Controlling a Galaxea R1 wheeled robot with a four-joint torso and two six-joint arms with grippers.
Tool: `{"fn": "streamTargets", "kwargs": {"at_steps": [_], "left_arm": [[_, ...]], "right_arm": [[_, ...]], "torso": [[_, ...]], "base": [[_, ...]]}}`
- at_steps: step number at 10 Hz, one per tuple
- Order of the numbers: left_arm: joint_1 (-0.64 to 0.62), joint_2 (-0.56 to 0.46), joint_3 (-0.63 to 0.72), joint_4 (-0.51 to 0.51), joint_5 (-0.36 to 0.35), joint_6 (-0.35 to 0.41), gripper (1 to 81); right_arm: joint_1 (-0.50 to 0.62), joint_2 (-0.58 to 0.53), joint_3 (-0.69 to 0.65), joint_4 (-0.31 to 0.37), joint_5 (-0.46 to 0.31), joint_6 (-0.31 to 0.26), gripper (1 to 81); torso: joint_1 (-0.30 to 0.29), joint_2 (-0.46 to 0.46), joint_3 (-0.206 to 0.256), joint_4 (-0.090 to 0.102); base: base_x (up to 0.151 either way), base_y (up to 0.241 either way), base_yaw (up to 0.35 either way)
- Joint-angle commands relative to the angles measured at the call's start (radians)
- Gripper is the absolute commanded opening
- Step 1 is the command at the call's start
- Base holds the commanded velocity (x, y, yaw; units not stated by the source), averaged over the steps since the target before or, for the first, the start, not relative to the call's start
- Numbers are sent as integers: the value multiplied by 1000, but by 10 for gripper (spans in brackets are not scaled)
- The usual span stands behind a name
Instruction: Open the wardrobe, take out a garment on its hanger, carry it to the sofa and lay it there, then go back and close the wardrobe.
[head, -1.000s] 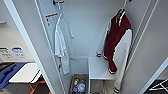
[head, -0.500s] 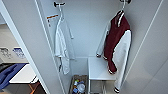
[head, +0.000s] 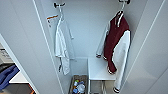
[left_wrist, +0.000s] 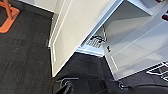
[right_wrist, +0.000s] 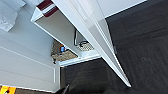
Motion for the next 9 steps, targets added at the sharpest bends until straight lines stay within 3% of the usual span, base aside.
{"fn": "streamTargets", "kwargs": {"at_steps": [1,5,9], "left_arm": [[59,266,-301,98,128,-125,811],[59,469,-490,126,317,-125,811],[57,623,-654,138,428,-123,811]], "right_arm": [[-124,186,-188,-61,-92,55,811],[-189,395,-369,-95,-170,52,811],[-257,591,-601,-150,-178,53,811]], "torso": [[0,0,0,0],[-1,0,0,0],[-2,-1,1,0]], "base": [[0,0,0],[0,0,0],[0,0,0]]}}
